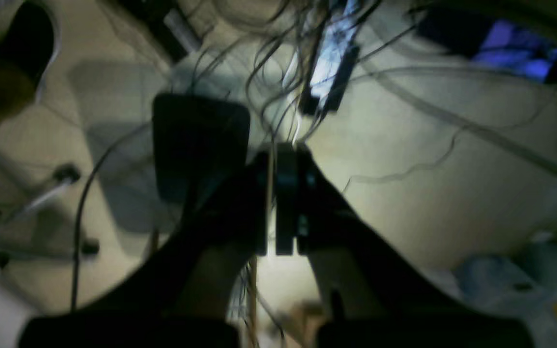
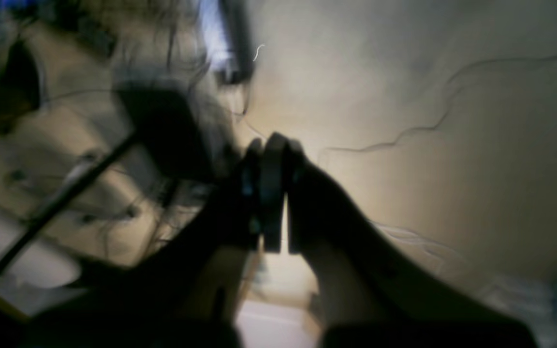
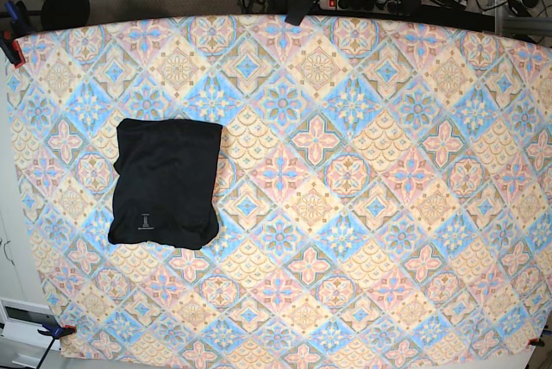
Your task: Fold the T-shirt properly
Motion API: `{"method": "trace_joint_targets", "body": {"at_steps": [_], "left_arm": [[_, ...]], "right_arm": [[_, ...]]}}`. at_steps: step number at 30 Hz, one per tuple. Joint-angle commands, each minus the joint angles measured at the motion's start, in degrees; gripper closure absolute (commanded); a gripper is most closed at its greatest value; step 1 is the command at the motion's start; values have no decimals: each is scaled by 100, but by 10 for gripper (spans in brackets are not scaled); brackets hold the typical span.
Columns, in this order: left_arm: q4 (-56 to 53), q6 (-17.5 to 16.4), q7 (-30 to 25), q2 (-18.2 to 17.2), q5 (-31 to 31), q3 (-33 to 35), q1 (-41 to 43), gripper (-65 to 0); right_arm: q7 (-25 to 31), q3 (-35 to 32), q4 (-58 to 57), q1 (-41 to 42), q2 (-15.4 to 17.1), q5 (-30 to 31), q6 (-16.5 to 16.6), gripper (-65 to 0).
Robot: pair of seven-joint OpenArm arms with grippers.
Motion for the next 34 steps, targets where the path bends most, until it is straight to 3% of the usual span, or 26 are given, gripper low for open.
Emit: {"method": "trace_joint_targets", "body": {"at_steps": [1,6,10,13,17,20,23,25,34], "left_arm": [[-255,7,-149,-38,70,135,-113,-16],[-2198,16,-1081,-29,387,962,-1106,-16],[-4000,25,-2320,-29,422,1551,-1827,-16],[-4677,25,-3068,-47,431,2078,-2196,-16],[-5248,25,-3586,-47,431,2641,-2556,-16],[-5600,25,-3762,-29,431,3001,-2811,-16],[-5776,25,-3771,-20,431,3239,-3058,-19],[-5802,33,-3771,-20,396,3274,-3181,-19],[-5776,33,-3771,120,387,3247,-3356,-23]], "right_arm": [[257,-37,-209,231,102,96,6,0],[1109,-230,-1915,987,111,78,6,0],[1839,-257,-3110,1611,120,-405,6,0],[2340,-248,-3787,1954,111,-757,6,0],[2797,-283,-4403,2349,111,-792,6,0],[2868,-283,-4710,2596,111,-792,-25,0],[2850,-292,-4772,2745,111,-801,-465,0],[2850,-292,-4781,2833,93,-801,-553,0],[2841,-292,-4781,3097,102,-801,-553,0]]}}
